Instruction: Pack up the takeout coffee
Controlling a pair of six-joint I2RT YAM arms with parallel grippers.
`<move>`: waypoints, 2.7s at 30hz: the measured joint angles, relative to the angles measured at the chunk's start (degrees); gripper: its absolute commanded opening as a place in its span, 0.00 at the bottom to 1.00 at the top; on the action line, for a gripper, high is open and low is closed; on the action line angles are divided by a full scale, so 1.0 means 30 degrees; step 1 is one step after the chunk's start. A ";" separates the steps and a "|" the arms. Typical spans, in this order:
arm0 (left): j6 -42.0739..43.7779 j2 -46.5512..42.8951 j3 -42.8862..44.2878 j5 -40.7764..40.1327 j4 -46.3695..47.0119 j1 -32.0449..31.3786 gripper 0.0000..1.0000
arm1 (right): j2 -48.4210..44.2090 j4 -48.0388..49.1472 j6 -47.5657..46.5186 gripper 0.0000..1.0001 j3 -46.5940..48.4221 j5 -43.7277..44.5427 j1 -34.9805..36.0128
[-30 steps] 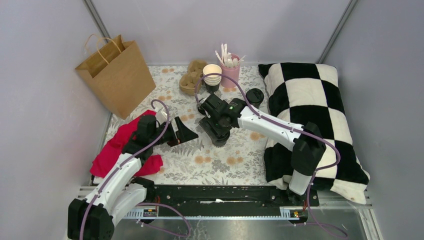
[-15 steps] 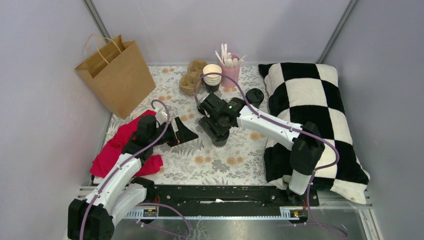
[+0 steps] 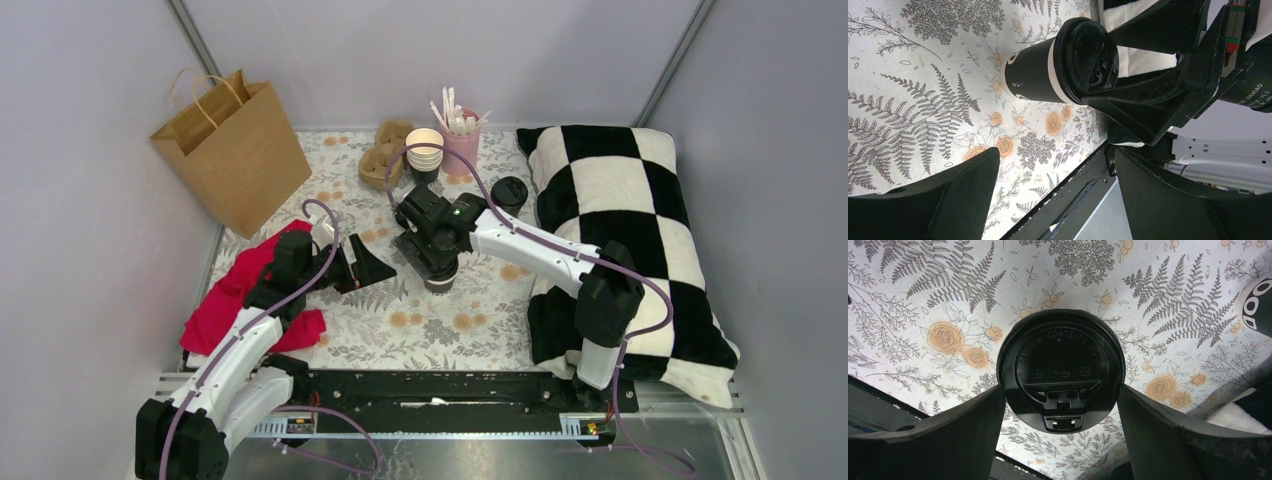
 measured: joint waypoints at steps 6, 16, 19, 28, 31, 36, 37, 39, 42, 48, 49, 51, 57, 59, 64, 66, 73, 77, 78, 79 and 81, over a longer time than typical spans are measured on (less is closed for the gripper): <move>0.0000 0.0000 0.0000 0.0015 -0.0007 0.0000 0.89 | 0.0007 0.0000 0.0000 0.89 -0.0007 0.0175 -0.0007; 0.0000 -0.0109 0.0000 0.0022 -0.0007 0.0000 0.89 | 0.0000 0.0000 0.0007 0.91 -0.0022 0.0211 -0.0007; 0.0000 -0.0080 0.0000 0.0015 0.0015 0.0000 0.92 | -0.0007 0.0000 0.0029 0.96 -0.0029 0.0168 -0.0007; -0.0539 0.1763 0.0000 0.0168 0.1530 -0.0022 0.92 | -0.1982 0.0175 0.0896 1.00 -0.1443 -0.0044 -0.0124; -0.1027 0.3191 0.0015 0.0226 0.2448 -0.0226 0.90 | -0.4313 0.1013 0.1902 1.00 -0.3534 -0.1260 -0.0918; -0.1581 0.6135 0.1027 0.0044 0.3468 -0.1304 0.82 | -0.8575 0.4146 0.5224 1.00 -0.8320 -0.4393 -0.4634; -0.1617 0.6892 0.1515 -0.0109 0.3694 -0.1734 0.82 | -0.9122 0.4728 0.6105 1.00 -0.9092 -0.5020 -0.5384; -0.1603 0.7679 0.2127 -0.0430 0.3934 -0.2259 0.81 | -0.9639 0.5989 0.7817 1.00 -1.0244 -0.6324 -0.6506; -0.1552 0.8335 0.2871 -0.0991 0.4320 -0.2849 0.80 | -0.9420 0.7300 0.9785 0.99 -1.0921 -0.7796 -0.7045; -0.1392 0.9420 0.3759 -0.1858 0.4947 -0.3271 0.67 | -0.8655 0.9675 1.2619 0.92 -1.1424 -0.9908 -0.7278; -0.1355 0.9704 0.3891 -0.1909 0.5049 -0.3388 0.64 | -0.8488 0.9916 1.2881 0.90 -1.1475 -1.0083 -0.7278; -0.1290 1.0280 0.4036 -0.1989 0.5297 -0.3657 0.61 | -0.8255 1.0404 1.3289 0.87 -1.1759 -1.0418 -0.7278; -0.1027 1.0659 0.4095 -0.2280 0.5311 -0.4218 0.57 | -0.8167 1.1074 1.4032 0.83 -1.2582 -1.0965 -0.7278; -0.0969 1.0659 0.4124 -0.2368 0.5333 -0.4291 0.56 | -0.8138 1.1380 1.4243 0.80 -1.2735 -1.1067 -0.7278; -0.0867 1.0659 0.4124 -0.2696 0.5333 -0.4517 0.55 | -0.7985 1.2247 1.4739 0.78 -1.3435 -1.1613 -0.7278; -0.0845 1.0659 0.4124 -0.2769 0.5333 -0.4634 0.54 | -0.7978 1.2415 1.4892 0.76 -1.3712 -1.1744 -0.7278; -0.0838 1.0652 0.4124 -0.3038 0.5348 -0.5027 0.53 | -0.7978 1.3573 1.5752 0.66 -1.4863 -1.2240 -0.7220; -0.0845 1.0513 0.4116 -0.3235 0.5355 -0.5166 0.53 | -0.7978 1.4273 1.6422 0.60 -1.5511 -1.2466 -0.7133; -0.0845 1.0455 0.4116 -0.3279 0.5355 -0.5217 0.53 | -0.7978 1.4433 1.6575 0.58 -1.5620 -1.2488 -0.7133; -0.0845 1.0404 0.4109 -0.3330 0.5348 -0.5260 0.53 | -0.7978 1.4673 1.6779 0.55 -1.5722 -1.2502 -0.7125; -0.0845 1.0331 0.4095 -0.3402 0.5348 -0.5340 0.53 | -0.7985 1.5132 1.6961 0.49 -1.5897 -1.2495 -0.7125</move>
